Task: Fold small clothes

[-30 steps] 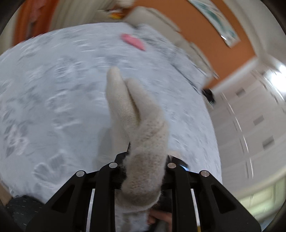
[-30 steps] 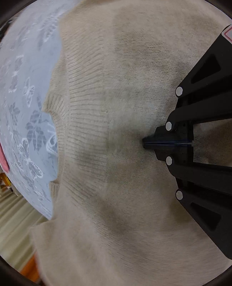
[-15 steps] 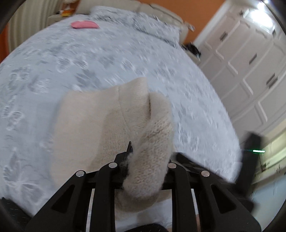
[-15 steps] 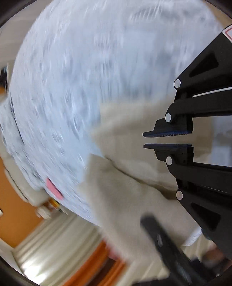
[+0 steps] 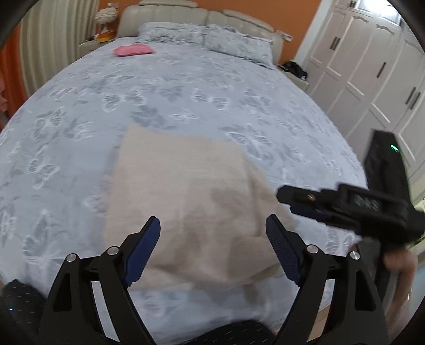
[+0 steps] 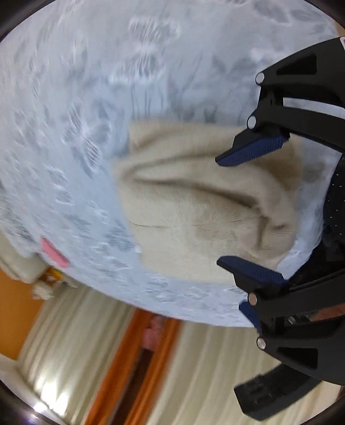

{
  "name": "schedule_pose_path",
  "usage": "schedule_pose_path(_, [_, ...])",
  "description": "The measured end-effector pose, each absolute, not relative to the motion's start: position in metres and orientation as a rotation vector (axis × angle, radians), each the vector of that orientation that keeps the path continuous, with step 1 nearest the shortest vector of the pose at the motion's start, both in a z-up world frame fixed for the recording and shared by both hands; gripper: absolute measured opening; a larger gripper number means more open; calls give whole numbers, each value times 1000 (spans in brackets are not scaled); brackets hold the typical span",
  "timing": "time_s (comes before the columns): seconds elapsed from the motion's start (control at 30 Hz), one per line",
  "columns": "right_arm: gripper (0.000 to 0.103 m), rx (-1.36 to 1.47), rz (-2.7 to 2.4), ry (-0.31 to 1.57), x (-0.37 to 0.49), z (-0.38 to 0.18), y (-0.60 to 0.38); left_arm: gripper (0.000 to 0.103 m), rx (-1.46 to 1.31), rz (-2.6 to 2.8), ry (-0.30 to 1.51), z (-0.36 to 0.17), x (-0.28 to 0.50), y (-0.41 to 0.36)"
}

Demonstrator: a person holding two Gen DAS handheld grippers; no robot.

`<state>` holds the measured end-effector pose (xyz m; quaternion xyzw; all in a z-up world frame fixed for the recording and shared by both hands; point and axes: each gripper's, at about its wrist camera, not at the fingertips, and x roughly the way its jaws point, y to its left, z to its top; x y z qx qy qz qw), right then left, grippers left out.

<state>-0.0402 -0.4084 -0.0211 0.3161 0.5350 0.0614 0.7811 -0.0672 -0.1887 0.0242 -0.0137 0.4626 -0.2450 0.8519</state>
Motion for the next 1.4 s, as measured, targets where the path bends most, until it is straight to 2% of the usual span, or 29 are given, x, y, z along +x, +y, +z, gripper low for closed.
schedule_pose_path(0.07, [70,627,127,1239,-22,-39,-397,79,-29,-480,989,22,-61,-181])
schedule_pose_path(0.1, [65,611,117,1269,-14,-47,-391,79,-37,-467,998,18,-54,-177])
schedule_pose_path(0.13, [23,611,131,1282,-10,-51,-386,79,-42,-460,1010,14,-52,-174])
schedule_pose_path(0.17, [11,625,161,1295,-6,-52,-383,79,-47,-452,1027,12,-50,-173])
schedule_pose_path(0.3, [9,585,186,1042,-27,22,-386,79,-49,-462,1036,9,-50,-174])
schedule_pose_path(0.37, [9,565,148,978,-46,34,-399,81,-23,-472,1021,8,-52,-176])
schedule_pose_path(0.53, [13,606,13,1184,-59,-60,-424,81,27,-473,1088,-15,-47,-184])
schedule_pose_path(0.6, [15,672,16,1129,-71,-57,-429,81,35,-471,1101,-22,-47,-187])
schedule_pose_path(0.7, [33,650,3,1030,-88,-22,-426,83,102,-456,1075,-26,-51,-189])
schedule_pose_path(0.73, [49,635,-4,1011,-95,-15,-425,83,107,-454,1075,-26,-51,-188])
schedule_pose_path(0.77, [61,631,-10,1000,-103,-12,-426,83,101,-451,1081,-27,-50,-186])
schedule_pose_path(0.93, [63,674,9,1105,-108,-41,-409,83,83,-439,1087,-27,-49,-179])
schedule_pose_path(0.97, [53,667,0,1125,-105,-50,-404,83,92,-435,1087,-27,-50,-180])
schedule_pose_path(1.03, [8,667,21,1149,-102,-57,-397,83,101,-427,1094,-27,-52,-180])
schedule_pose_path(1.17, [7,603,-56,1032,-119,-21,-393,83,122,-441,1070,-18,-60,-182])
schedule_pose_path(1.33, [8,562,-118,1134,-121,-66,-389,83,160,-446,1062,-19,-64,-185])
schedule_pose_path(1.4, [10,561,-119,1119,-120,-64,-386,83,159,-443,1075,-21,-64,-185])
